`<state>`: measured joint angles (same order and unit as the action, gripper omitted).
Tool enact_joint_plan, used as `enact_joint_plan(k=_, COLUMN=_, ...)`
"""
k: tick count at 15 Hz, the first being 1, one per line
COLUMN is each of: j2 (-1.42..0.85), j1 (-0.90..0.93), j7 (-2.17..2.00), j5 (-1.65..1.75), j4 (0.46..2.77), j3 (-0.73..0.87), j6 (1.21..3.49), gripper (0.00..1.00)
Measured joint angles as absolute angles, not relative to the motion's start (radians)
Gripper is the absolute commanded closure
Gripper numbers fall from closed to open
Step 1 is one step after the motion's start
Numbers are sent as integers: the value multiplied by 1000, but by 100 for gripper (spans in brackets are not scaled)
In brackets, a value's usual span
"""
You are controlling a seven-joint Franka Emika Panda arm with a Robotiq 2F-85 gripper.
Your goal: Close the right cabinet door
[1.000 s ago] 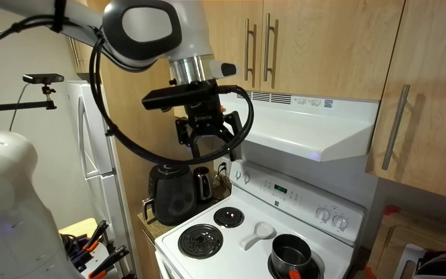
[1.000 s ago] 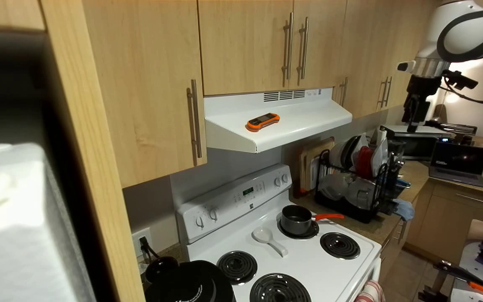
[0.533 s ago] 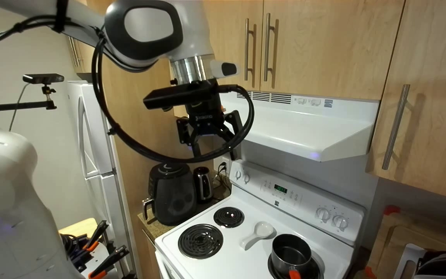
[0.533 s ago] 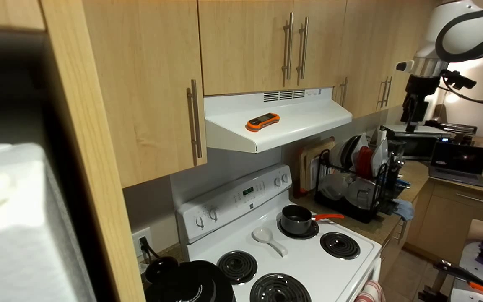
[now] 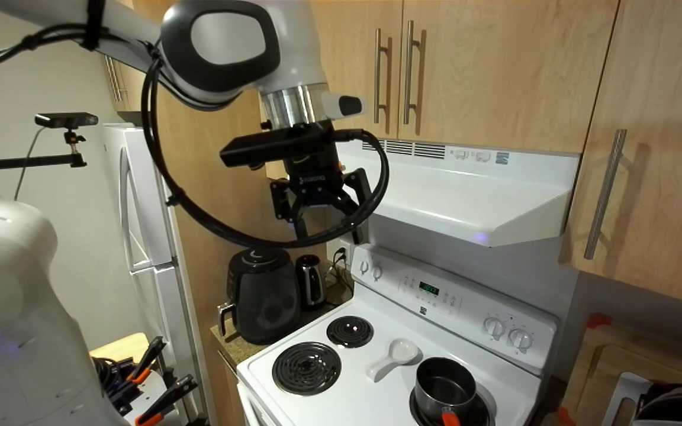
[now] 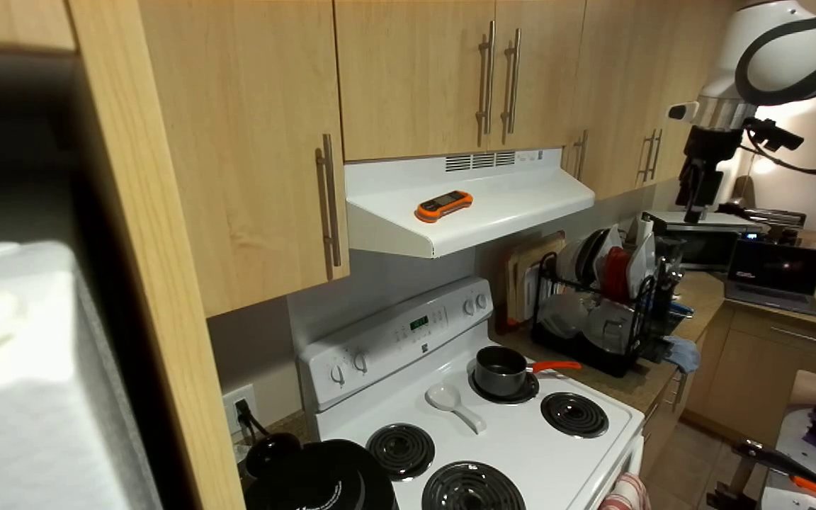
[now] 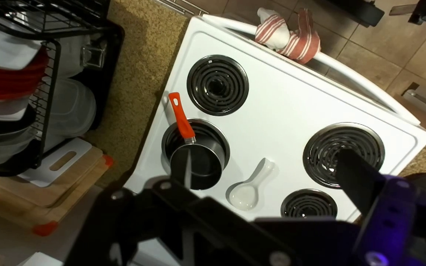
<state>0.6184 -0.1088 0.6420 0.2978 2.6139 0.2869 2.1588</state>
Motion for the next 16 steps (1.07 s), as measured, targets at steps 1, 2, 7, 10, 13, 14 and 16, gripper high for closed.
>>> enact_joint_plan(k=1, j2=616, j1=-106, j7=640, j5=298, j4=2614, j3=282, j6=2170, gripper=0)
enact_joint_plan(k=2, j2=611, j1=-99, j7=634, j5=298, j4=2613, j3=277, j6=2182, gripper=0)
enact_joint_plan(k=7, j2=561, j1=-43, j7=578, j5=275, j4=2600, j3=228, j6=2253, gripper=0)
enact_joint_plan(k=10, j2=517, j1=-10, j7=539, j5=259, j4=2575, j3=197, j6=2297, gripper=0)
enact_joint_plan(k=13, j2=473, j1=9, j7=490, j5=238, j4=2540, j3=170, j6=2330, gripper=0)
enact_joint_plan(k=14, j2=458, j1=13, j7=471, j5=232, j4=2524, j3=162, j6=2335, gripper=0)
enact_joint_plan(k=16, j2=430, j1=18, j7=431, j5=215, j4=2491, j3=148, j6=2339, gripper=0)
